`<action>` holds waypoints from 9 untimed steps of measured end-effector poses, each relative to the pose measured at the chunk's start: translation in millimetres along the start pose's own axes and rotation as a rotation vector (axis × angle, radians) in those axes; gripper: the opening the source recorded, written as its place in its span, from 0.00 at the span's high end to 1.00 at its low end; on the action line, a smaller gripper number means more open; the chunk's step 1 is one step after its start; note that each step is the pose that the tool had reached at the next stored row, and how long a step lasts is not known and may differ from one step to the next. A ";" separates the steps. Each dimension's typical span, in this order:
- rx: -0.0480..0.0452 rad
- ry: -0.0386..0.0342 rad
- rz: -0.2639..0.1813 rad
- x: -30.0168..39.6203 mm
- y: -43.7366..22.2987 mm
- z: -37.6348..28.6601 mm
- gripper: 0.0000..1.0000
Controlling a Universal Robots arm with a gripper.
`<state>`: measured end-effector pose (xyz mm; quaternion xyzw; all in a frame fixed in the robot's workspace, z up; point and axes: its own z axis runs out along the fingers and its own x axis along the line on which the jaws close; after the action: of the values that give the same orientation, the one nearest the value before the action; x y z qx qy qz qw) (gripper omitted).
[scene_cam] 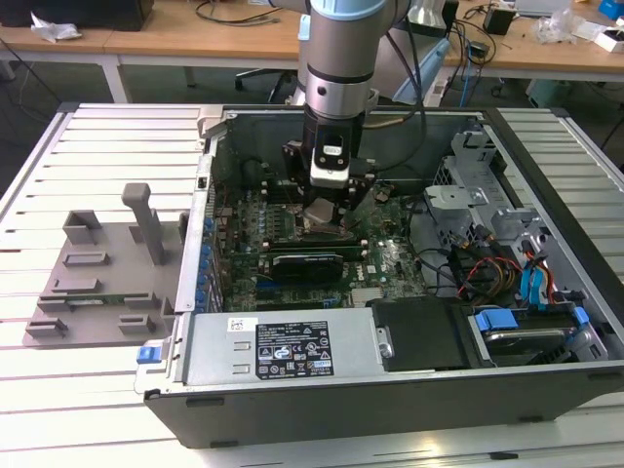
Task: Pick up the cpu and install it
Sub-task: 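Place the cpu into insertion slot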
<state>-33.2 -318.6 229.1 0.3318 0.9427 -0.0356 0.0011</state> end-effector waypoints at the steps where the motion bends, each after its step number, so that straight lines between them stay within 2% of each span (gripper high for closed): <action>1: 0.0006 0.0008 0.014 0.0 0.0 0.0 0.45; 9: 0.0048 0.0062 0.114 0.0 0.0 0.2 0.45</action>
<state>-33.2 -318.6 228.9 0.3852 0.9221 -0.0368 -0.0006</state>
